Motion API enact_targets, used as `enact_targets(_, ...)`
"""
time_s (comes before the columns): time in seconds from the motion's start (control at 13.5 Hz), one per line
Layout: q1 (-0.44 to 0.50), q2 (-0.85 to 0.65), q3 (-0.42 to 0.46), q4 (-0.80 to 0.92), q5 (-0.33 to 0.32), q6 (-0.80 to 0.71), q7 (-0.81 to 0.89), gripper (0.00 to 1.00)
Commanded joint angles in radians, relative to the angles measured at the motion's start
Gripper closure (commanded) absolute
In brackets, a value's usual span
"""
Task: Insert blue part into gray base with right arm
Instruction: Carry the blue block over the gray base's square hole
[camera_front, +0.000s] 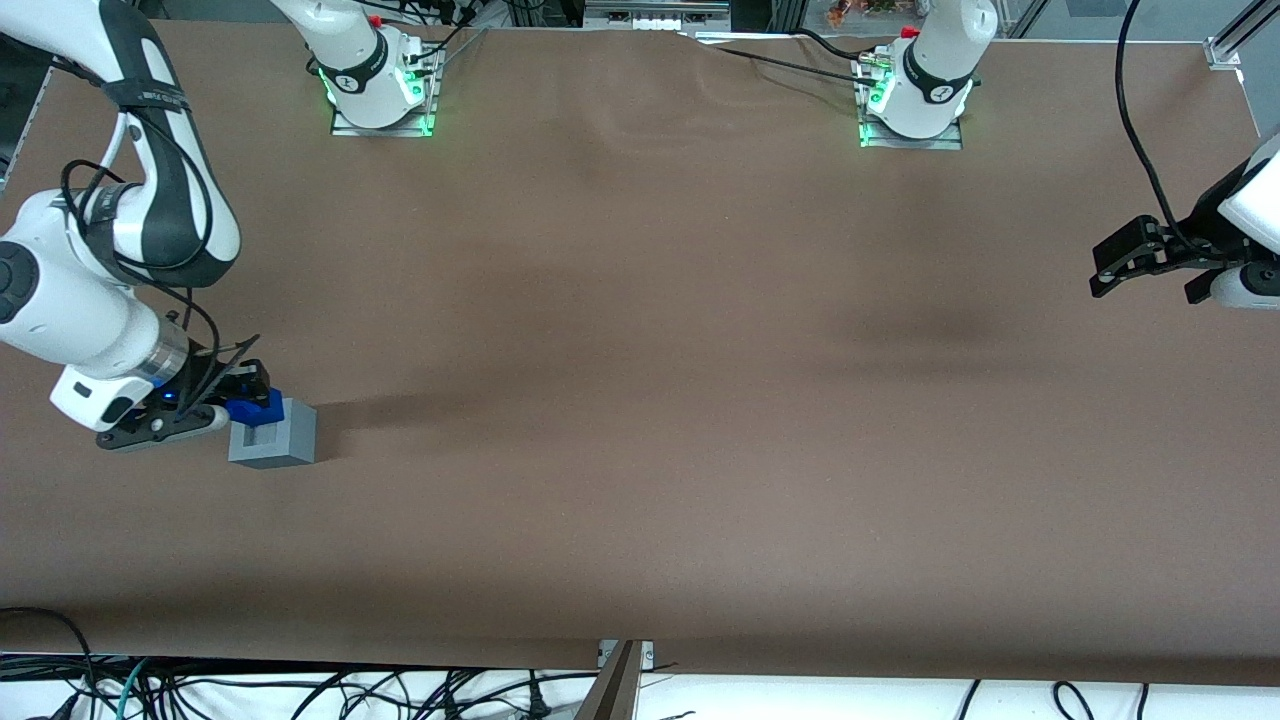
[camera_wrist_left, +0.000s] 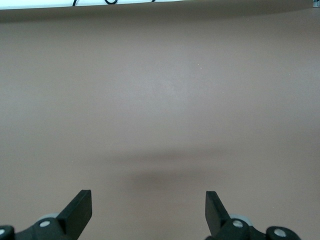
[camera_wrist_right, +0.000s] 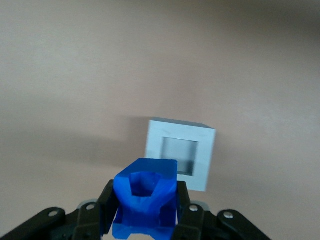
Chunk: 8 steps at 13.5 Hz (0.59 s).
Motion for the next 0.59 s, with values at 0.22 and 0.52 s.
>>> enact_targets(0.22, -0.016, 0.066, -0.029, 0.051, 0.061, 0.051, -0.012, 0.67)
enact_targets(0.52, -0.020, 0.085, -0.031, 0.051, 0.065, 0.080, -0.014, 0.67)
